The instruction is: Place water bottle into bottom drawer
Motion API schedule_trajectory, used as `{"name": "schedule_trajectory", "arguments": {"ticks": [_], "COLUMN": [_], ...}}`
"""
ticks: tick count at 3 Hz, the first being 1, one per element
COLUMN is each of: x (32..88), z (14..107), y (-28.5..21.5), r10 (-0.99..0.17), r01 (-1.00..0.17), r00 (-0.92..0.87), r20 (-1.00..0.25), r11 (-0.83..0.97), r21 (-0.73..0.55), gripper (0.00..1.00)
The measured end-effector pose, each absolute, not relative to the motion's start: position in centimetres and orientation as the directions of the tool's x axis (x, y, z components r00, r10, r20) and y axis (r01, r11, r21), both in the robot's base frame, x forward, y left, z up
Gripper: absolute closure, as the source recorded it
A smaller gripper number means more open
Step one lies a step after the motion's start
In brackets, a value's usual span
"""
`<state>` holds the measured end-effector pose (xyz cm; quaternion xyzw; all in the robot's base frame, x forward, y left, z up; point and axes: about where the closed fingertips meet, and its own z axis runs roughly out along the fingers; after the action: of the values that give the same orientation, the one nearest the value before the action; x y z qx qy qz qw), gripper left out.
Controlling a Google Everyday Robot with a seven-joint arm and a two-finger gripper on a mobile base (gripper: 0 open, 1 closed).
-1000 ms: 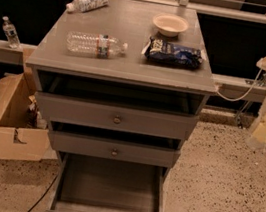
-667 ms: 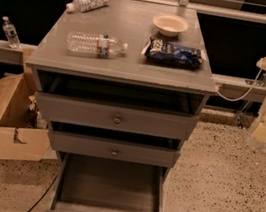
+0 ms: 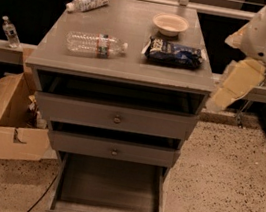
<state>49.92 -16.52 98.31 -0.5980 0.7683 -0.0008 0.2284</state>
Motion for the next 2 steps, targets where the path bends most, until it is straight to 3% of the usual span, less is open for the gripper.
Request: {"name": "schedule_trajectory", "arguments": {"ticks": [2], "x": [57.1], "z": [97.4], "y": [-9.4], "r10": [-0.860], "r01": [-0.903], "r00": [-0.200], "r20": [-0.470], "r11": [0.348], "r21": [-0.253], "gripper": [0.00]}}
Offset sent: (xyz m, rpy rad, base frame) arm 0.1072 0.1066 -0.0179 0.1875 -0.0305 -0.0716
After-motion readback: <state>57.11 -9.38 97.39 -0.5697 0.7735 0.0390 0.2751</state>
